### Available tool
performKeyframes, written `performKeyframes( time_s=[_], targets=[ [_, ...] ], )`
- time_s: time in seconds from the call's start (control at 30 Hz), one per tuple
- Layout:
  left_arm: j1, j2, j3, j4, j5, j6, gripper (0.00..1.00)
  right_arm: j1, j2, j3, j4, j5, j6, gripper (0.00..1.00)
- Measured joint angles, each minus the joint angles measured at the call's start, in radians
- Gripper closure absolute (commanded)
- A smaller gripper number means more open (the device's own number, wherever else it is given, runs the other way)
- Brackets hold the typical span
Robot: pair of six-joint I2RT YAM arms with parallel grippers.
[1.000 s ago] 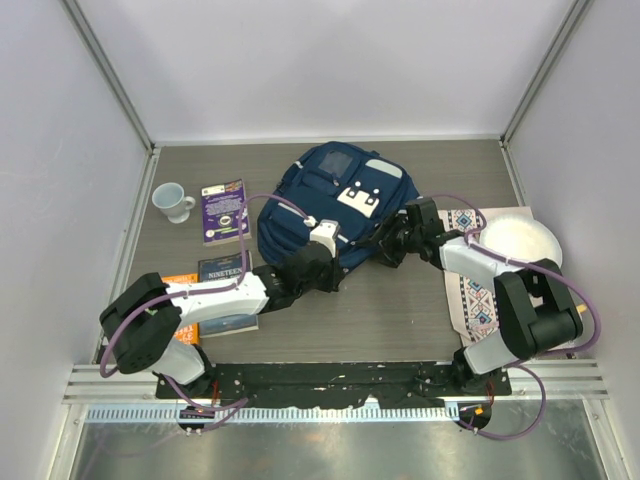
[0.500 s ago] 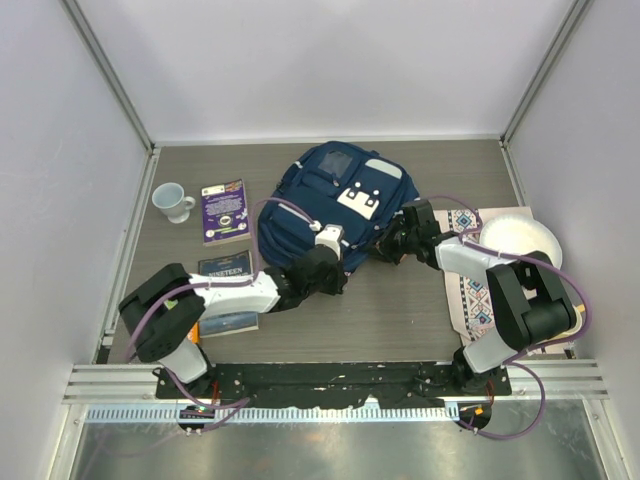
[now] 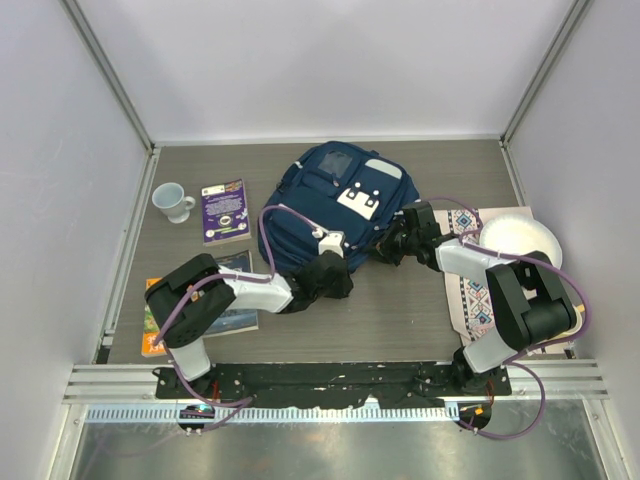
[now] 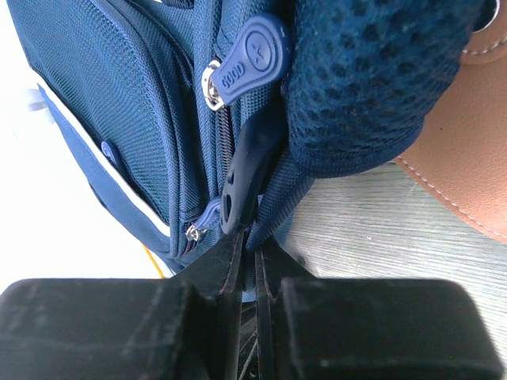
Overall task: Pack the student bag
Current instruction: Unzip the student bag at the center of the board.
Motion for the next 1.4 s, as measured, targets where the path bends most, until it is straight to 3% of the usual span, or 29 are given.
performKeyframes(
  time_s=[0.23,0.47,0.6,0.87,1.03,1.17,1.4],
  targets=[
    [-0.015,0.001,-0.011,0.043,-0.059,-0.042,0.54,0.0,0.0,-0.002,0.003,-0.004,-0.002,0.88],
    [-0.045,0.001,-0.034,0.101,-0.163,-0.064,0.53,0.0,-0.006,-0.008,0.007,-0.005,-0.004,0.88],
    [-0.055,0.014,-0.036,0.132,-0.212,-0.068,0.6,0.0,-0.016,-0.01,0.008,-0.004,-0.008,0.88],
    [-0.057,0.031,-0.036,0.146,-0.267,-0.084,0.99,0.0,-0.023,-0.018,0.01,-0.003,-0.018,0.89],
    [-0.058,0.028,-0.037,0.148,-0.282,-0.088,1.0,0.0,-0.024,-0.018,0.011,-0.003,-0.019,0.9],
    [-0.059,-0.001,-0.05,0.137,-0.281,-0.079,1.0,-0.003,-0.029,-0.016,0.0,0.004,-0.029,0.99],
    [-0.063,-0.165,-0.106,0.055,-0.225,-0.002,1.0,-0.079,-0.035,0.026,-0.072,-0.048,-0.066,0.99]
  ],
)
